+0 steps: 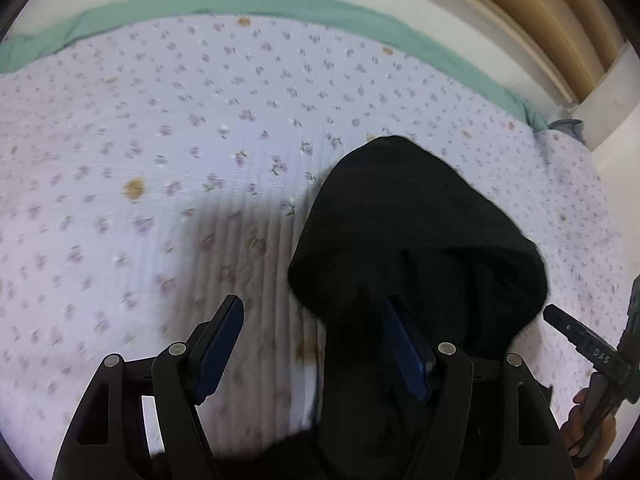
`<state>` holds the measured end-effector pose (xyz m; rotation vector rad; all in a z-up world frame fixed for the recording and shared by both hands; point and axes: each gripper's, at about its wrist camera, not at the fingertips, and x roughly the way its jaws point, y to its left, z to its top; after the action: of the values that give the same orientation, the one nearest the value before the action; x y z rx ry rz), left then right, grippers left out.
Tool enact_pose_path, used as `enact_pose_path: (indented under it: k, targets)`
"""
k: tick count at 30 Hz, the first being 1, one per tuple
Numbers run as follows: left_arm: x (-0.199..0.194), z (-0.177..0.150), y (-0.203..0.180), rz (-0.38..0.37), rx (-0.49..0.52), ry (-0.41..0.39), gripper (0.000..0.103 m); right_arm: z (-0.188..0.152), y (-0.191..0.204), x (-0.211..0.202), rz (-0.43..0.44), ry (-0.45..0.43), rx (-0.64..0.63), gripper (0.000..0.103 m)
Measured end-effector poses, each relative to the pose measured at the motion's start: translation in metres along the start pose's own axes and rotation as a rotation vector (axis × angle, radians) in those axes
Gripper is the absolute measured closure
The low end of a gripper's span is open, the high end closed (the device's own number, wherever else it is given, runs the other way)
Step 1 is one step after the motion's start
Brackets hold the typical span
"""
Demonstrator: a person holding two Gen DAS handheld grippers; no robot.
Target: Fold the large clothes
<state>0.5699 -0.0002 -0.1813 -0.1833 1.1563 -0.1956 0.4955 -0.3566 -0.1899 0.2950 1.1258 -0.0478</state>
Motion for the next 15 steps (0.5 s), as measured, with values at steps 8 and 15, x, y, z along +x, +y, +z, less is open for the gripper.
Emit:
enact_pose_path:
  k: [8, 15]
  targets:
    - [0.032, 0.023, 0.022, -0.01, -0.088, -0.002, 0.084, 0.02, 0.007, 0.057, 0.017, 0.062, -0.043, 0.094]
    - [-0.026, 0.002, 0.041, -0.162, -0.122, -0.064, 0.082, 0.006, 0.018, -0.017, 0.031, -0.138, -0.132, 0.095]
